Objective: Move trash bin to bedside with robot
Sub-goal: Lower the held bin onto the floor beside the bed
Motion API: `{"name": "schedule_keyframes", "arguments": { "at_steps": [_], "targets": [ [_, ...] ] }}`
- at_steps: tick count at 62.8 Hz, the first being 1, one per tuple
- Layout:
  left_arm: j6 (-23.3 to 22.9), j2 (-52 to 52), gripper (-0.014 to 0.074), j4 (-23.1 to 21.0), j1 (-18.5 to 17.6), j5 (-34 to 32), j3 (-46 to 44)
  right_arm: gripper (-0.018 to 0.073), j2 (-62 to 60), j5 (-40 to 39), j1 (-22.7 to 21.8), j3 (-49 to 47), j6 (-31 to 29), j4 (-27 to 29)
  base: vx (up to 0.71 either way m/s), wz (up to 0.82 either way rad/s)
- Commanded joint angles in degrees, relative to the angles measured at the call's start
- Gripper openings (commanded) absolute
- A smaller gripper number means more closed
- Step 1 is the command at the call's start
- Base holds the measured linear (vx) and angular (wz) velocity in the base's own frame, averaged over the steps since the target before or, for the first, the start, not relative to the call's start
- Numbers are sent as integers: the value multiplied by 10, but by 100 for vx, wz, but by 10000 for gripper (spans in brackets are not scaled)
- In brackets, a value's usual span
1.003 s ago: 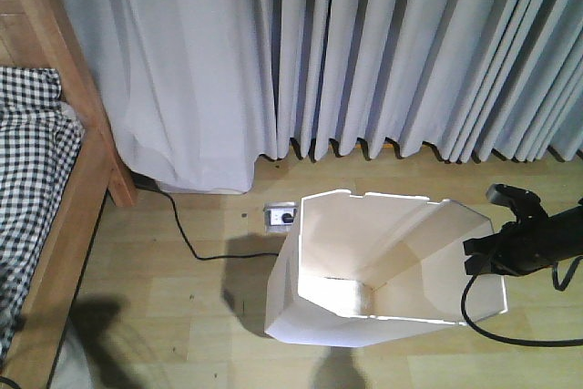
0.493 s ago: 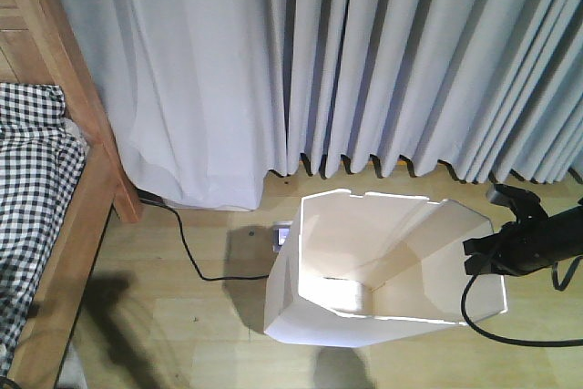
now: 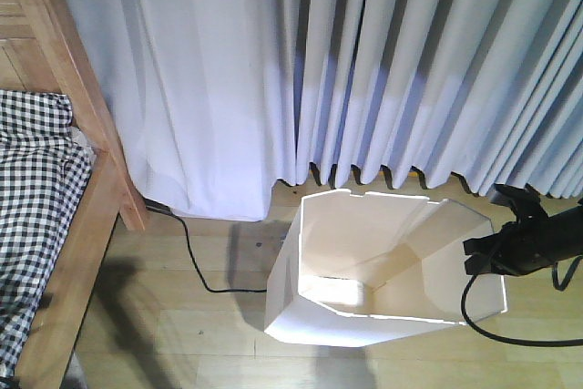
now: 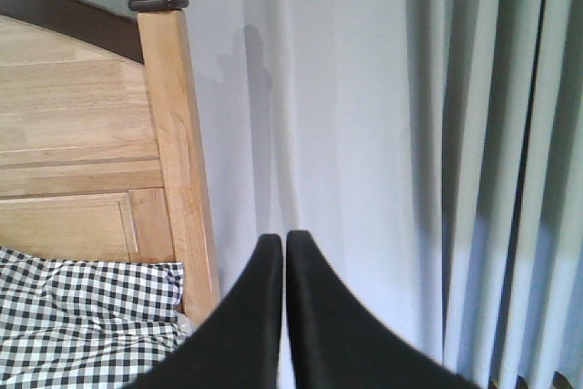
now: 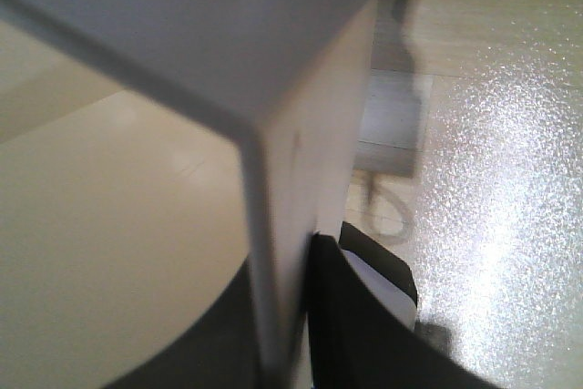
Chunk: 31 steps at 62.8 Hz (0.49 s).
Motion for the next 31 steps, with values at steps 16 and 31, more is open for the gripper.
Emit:
{"name": "schedule_keyframes", "arguments": {
  "at_steps": [16,31],
  "targets": [
    [-8,-4,-6,-5,-4,-43,7,-4,-42,112,-1,-7,0,35,3,3],
    [-8,-4,-6,-5,-4,-43,7,-4,-42,112,-1,-7,0,35,0,0]
  ]
}}
